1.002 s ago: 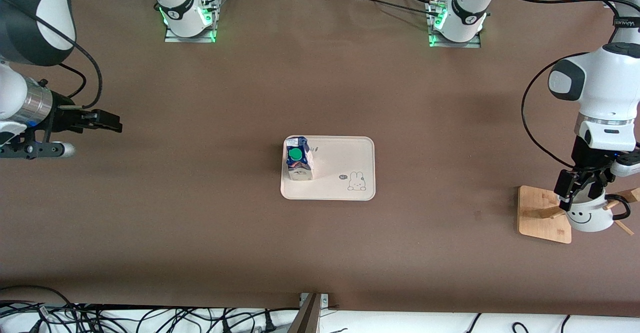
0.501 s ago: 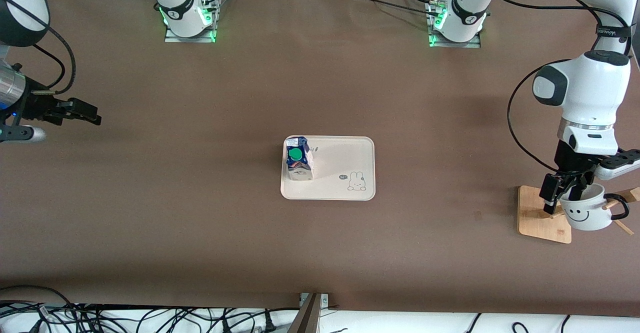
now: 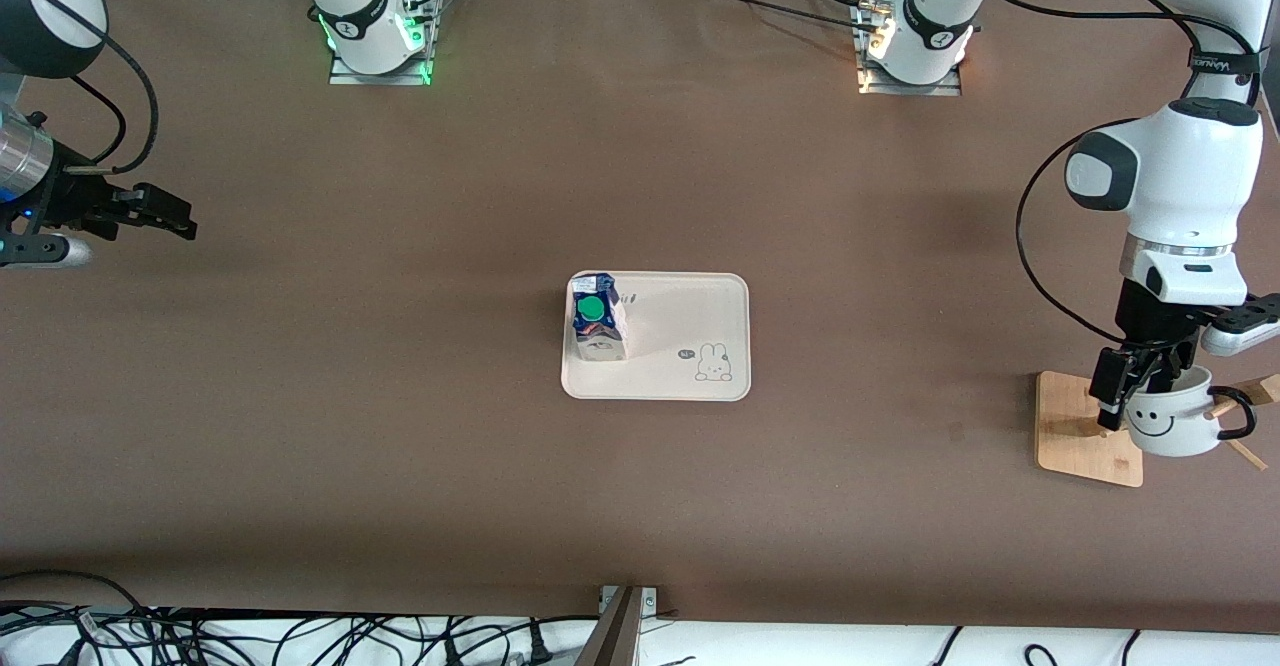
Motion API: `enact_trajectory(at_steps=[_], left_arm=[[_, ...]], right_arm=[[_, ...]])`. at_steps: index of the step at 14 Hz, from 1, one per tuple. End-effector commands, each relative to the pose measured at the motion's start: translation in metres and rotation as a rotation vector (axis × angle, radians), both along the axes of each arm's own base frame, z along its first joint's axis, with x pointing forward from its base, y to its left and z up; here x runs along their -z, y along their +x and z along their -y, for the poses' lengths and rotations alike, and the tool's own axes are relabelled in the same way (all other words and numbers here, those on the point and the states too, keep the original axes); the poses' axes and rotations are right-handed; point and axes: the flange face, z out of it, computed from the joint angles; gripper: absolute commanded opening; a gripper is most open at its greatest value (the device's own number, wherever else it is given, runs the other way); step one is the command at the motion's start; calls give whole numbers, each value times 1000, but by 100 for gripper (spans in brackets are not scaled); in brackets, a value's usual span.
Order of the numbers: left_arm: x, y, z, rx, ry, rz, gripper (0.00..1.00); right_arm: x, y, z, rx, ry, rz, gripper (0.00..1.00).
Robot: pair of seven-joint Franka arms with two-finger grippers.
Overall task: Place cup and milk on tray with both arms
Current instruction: 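Withdraw the right gripper to rest while the left gripper aligns with mug, then close the left gripper on the white mug rim on the tree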
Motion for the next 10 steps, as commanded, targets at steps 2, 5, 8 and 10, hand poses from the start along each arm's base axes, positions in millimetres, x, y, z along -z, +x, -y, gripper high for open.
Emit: enact_trajectory(at_steps=[2, 5, 8, 10], left_arm=[[-16, 3, -5, -14, 0, 44, 100], [-19, -1, -6, -30, -2, 92, 100], [-1, -11, -11, -67, -24, 87, 100], [16, -20, 4, -113, -99, 60, 100]], right_arm=[[-16, -8, 3, 3, -16, -19, 100], [-15, -7, -1, 1, -17, -18, 100], [-16, -7, 0, 7, -11, -14, 100], [-12, -7, 2, 11, -11, -22, 100]])
